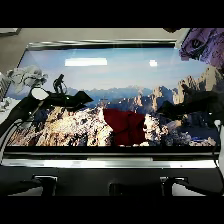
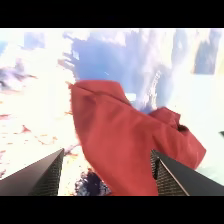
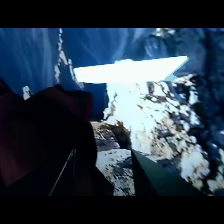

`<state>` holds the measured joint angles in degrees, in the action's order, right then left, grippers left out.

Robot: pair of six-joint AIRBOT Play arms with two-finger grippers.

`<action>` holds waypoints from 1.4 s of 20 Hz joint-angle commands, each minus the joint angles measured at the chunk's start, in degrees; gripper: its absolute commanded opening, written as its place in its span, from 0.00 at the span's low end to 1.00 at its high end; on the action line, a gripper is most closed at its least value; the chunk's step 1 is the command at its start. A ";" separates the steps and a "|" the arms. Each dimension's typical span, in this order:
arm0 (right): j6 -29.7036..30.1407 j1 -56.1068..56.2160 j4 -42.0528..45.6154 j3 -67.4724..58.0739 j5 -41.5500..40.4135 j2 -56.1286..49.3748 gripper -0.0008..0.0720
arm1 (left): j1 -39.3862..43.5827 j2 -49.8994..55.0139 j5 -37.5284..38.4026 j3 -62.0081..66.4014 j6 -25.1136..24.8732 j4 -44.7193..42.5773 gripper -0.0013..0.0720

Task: Fold the clothes and pants, and hang the long-sleeved shirts on hangers.

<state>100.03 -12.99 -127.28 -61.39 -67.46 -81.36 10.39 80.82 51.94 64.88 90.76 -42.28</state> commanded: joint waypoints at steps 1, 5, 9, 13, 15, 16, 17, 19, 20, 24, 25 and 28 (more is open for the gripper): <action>6.69 1.66 -12.17 0.22 3.02 -8.81 0.58 | -4.09 -0.22 1.66 0.02 -0.81 0.07 0.86; 7.30 5.79 -14.75 0.22 6.38 -12.94 0.58 | -4.24 -0.07 1.60 0.02 -0.83 0.04 0.86; 7.23 8.98 -14.60 0.22 7.69 -15.21 0.51 | -4.22 0.94 1.44 -0.28 -0.79 -0.37 0.86; 8.76 8.33 -14.12 0.15 8.02 -14.93 0.06 | -3.13 4.98 1.38 -0.26 -0.76 -0.26 0.86; 8.81 8.20 -13.35 0.15 7.78 -13.88 0.06 | -0.85 8.02 0.48 -0.22 -0.79 0.28 0.86; 8.81 8.20 -12.79 0.15 7.65 -13.03 0.06 | 0.57 9.49 -0.74 -0.22 -0.81 0.85 0.85; 8.81 8.20 -12.63 0.15 7.43 -12.15 0.06 | 2.03 10.88 -2.27 -0.20 -0.83 1.70 0.85; 8.83 8.20 -12.59 0.15 7.34 -10.64 0.06 | 4.79 13.11 -6.05 -0.20 -0.83 3.37 0.85; 8.83 8.20 -12.57 0.15 7.39 -10.03 0.06 | 6.01 13.92 -7.82 -0.20 -0.83 3.74 0.85; 8.81 8.22 -12.57 0.15 5.81 -9.40 0.06 | 9.29 16.72 -10.95 1.29 -0.81 5.20 0.83; 8.81 8.22 -12.57 0.15 5.20 -9.40 0.06 | 9.86 17.25 -11.61 1.70 -0.81 5.55 0.83; 8.83 8.22 -12.61 0.15 4.20 -9.38 0.06 | 11.04 18.60 -13.51 2.91 -0.79 6.86 0.83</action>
<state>108.86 -4.78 -139.92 -61.17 -62.00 -90.94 19.94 97.82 41.04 66.74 89.95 -36.88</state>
